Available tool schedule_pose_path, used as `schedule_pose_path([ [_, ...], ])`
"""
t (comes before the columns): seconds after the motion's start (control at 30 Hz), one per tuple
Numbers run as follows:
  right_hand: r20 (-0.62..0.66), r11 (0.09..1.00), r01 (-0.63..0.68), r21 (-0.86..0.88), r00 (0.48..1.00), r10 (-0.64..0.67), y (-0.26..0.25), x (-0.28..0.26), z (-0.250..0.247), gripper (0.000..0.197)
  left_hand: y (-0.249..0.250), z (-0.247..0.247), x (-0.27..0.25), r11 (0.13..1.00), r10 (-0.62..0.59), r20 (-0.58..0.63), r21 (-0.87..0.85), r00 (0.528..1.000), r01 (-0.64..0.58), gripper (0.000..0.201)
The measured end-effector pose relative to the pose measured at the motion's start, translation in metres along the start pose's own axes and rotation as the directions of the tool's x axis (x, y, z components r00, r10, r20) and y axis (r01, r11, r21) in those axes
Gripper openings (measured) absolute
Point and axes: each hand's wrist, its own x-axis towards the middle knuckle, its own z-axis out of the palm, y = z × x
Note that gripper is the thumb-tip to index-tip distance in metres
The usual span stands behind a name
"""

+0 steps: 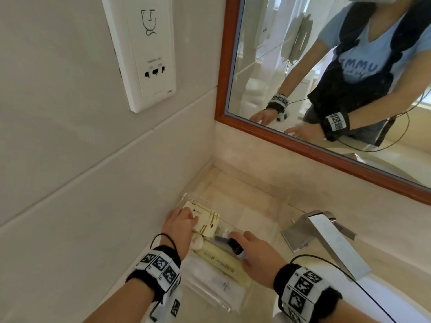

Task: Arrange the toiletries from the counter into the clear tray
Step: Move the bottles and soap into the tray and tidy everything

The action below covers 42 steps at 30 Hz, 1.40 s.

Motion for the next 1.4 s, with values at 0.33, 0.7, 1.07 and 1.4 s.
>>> schedule_pose_path([
  [0.33, 0.012, 0.999, 0.029, -0.017, 1.0, -0.028, -0.006, 0.003, 0.003, 0.055, 0.002, 0.001, 0.006, 0.998, 0.056, -0.063, 0.04, 0.996, -0.054, 0.054],
  [0.7, 0.012, 0.998, 0.054, -0.029, 0.998, -0.054, -0.01, 0.005, 0.006, 0.059, 0.015, -0.014, -0.002, 0.999, -0.029, -0.062, -0.047, 0.998, 0.026, 0.028],
  [1.07, 0.074, 0.991, 0.023, -0.132, 0.997, -0.014, -0.011, 0.007, 0.015, 0.051, 0.016, 0.001, -0.017, 0.994, -0.03, 0.04, 0.109, 0.999, 0.025, 0.042],
  [1.4, 0.09, 0.985, -0.044, -0.167, 0.994, 0.06, -0.013, 0.009, 0.022, 0.052, 0.017, -0.006, -0.019, 0.992, -0.022, -0.1, 0.124, 0.995, 0.035, 0.038],
])
